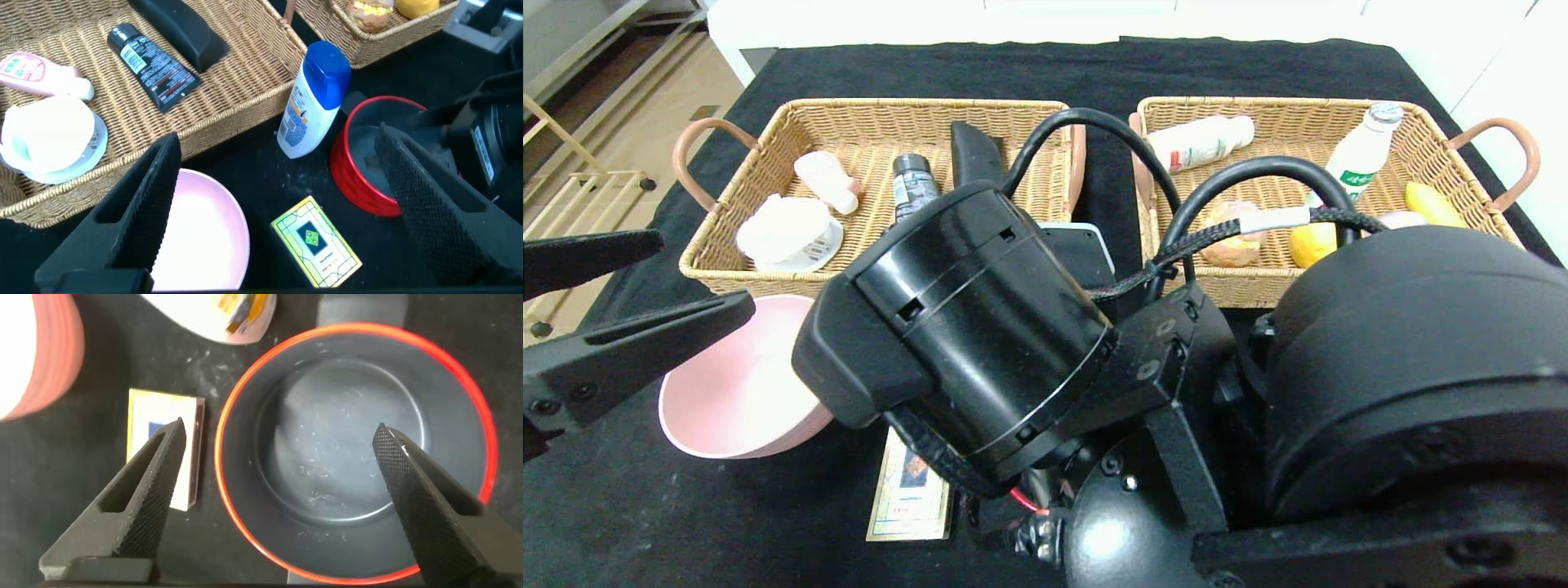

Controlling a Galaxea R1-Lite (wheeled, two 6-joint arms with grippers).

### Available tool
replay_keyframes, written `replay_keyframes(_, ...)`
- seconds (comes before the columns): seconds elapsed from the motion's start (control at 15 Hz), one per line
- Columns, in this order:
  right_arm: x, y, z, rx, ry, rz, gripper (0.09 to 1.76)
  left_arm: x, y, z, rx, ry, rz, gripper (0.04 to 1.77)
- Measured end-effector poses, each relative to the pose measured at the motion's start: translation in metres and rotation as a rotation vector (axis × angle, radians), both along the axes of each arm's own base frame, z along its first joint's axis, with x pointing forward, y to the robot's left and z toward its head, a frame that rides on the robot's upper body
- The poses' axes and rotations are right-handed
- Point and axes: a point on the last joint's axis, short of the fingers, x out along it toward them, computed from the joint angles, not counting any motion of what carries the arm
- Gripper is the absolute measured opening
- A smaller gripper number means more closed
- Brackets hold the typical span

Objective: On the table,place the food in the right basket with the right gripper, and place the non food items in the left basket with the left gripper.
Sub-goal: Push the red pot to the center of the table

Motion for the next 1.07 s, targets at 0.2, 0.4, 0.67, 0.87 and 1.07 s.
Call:
replay_keyframes(0.2, 0.0, -0.008, 0.004, 0.011, 0.004, -0.011, 1.69, 0.0, 0.0, 0.0, 0.001, 0.0, -0.001, 1.72)
replay_keyframes(0.4, 0.002, -0.017, 0.006, 0.021, 0.011, -0.034, 1.69, 0.0, 0.0, -0.001, 0.002, 0.002, -0.002, 1.72)
replay_keyframes(0.67, 0.006, -0.032, 0.016, 0.046, 0.011, -0.054, 1.7, 0.002, -0.001, -0.002, 0.005, 0.01, -0.007, 1.72)
replay_keyframes(0.87, 0.007, -0.047, 0.02, 0.048, 0.009, -0.076, 1.7, 0.002, -0.001, -0.003, 0.005, 0.013, -0.009, 1.72)
replay_keyframes(1.07, 0.013, -0.068, 0.023, 0.043, 0.009, -0.119, 1.7, 0.004, -0.002, -0.004, 0.007, 0.02, -0.009, 1.72)
